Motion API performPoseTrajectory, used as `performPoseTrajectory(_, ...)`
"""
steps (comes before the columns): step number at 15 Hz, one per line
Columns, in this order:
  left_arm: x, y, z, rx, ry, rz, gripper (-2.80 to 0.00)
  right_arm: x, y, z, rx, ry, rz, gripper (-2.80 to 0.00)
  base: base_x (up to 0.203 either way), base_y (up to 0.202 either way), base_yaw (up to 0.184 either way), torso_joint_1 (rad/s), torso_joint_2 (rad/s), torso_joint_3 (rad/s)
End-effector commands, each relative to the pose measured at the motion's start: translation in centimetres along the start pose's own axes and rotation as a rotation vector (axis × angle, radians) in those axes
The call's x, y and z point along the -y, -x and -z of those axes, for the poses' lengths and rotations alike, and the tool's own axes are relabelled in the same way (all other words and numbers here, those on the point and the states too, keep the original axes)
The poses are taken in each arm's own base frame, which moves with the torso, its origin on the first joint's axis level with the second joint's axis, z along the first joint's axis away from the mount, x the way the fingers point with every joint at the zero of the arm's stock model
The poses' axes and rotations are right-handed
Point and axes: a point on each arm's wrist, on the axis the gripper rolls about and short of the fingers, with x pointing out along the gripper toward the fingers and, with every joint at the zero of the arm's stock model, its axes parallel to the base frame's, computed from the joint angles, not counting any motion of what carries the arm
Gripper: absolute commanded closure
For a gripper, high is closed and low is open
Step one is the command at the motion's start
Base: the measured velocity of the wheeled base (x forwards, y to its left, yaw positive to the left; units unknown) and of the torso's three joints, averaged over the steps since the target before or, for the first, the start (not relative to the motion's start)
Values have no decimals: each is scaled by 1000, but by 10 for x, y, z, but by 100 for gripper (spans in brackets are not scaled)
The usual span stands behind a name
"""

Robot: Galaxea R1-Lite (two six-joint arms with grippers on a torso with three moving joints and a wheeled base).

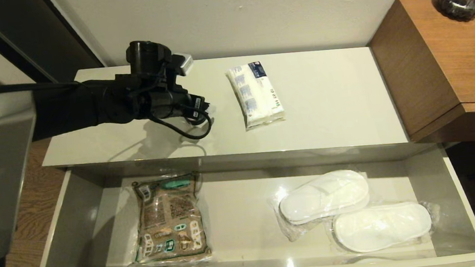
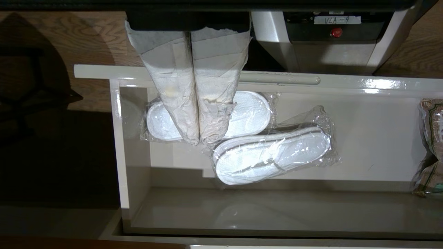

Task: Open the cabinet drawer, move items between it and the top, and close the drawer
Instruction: Pick up the adhesive tape on the table

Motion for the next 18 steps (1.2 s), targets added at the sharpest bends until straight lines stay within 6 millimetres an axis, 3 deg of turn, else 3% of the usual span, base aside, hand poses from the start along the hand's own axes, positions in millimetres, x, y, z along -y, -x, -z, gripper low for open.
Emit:
performPoseTrajectory(1, 2, -5, 5, -17, -4, 2, -280, 0, 0, 0, -1, 1, 0, 0, 0, 0, 0, 0, 0, 0)
performPoseTrajectory(7, -5, -24, 14, -3, -30, -97, -280, 0, 0, 0, -1, 1, 0, 0, 0, 0, 0, 0, 0, 0)
performPoseTrajectory(18, -5, -34, 22, -21, -30, -112, -280, 0, 0, 0, -1, 1, 0, 0, 0, 0, 0, 0, 0, 0)
